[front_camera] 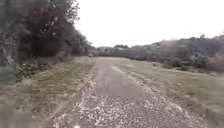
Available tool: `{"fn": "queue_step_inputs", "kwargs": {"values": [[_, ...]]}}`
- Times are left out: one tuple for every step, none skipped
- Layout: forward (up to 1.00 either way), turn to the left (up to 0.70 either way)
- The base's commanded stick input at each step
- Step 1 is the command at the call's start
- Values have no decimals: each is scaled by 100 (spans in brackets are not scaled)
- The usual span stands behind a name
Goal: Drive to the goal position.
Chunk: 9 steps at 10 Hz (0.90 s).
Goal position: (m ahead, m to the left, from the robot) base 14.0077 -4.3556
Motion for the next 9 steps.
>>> {"fn": "queue_step_inputs", "kwargs": {"values": [[60,0],[60,0],[60,0],[60,0],[60,0],[60,0],[60,0],[60,0],[60,0]]}}
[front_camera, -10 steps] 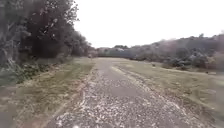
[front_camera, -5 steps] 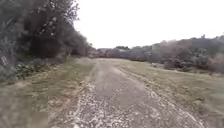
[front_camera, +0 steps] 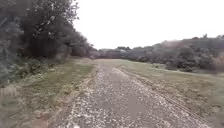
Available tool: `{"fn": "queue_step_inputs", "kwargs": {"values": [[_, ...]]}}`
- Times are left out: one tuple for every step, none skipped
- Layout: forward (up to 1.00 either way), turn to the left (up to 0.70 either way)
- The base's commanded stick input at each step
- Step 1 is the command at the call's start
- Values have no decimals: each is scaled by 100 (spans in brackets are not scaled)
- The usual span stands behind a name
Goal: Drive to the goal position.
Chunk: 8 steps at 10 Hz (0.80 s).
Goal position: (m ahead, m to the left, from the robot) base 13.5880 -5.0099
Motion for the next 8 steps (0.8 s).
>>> {"fn": "queue_step_inputs", "kwargs": {"values": [[60,0],[60,0],[60,0],[60,1],[60,2],[60,2],[60,1],[60,0]]}}
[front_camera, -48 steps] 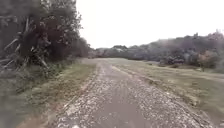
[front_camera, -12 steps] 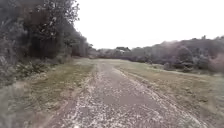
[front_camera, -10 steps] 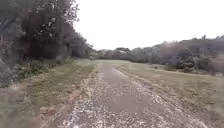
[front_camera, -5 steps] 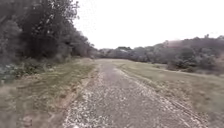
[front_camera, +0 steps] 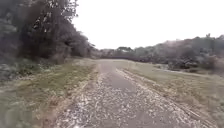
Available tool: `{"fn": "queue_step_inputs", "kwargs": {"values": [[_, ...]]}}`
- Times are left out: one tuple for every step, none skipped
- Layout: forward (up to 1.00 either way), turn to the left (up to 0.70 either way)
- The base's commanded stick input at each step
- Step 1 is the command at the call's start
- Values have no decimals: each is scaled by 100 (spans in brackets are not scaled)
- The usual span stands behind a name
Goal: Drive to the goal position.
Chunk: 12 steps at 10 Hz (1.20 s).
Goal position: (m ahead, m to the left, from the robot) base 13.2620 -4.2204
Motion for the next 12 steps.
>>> {"fn": "queue_step_inputs", "kwargs": {"values": [[60,0],[60,0],[60,0],[60,0],[60,0],[60,0],[60,0],[60,0],[60,0],[60,0],[60,0],[60,0]]}}
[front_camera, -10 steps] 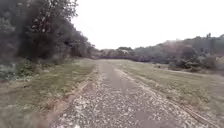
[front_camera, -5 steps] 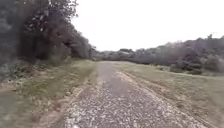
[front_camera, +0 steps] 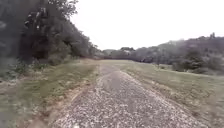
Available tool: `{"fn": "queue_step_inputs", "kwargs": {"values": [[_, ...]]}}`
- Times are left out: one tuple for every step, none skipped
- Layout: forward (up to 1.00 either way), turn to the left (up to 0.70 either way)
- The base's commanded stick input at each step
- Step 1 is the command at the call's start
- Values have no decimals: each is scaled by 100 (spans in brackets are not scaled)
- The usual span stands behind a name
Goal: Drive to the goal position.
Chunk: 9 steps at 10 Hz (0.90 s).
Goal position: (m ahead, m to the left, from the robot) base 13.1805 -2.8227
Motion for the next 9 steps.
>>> {"fn": "queue_step_inputs", "kwargs": {"values": [[60,0],[60,0],[60,0],[60,0],[60,0],[60,0],[60,0],[60,0],[60,0]]}}
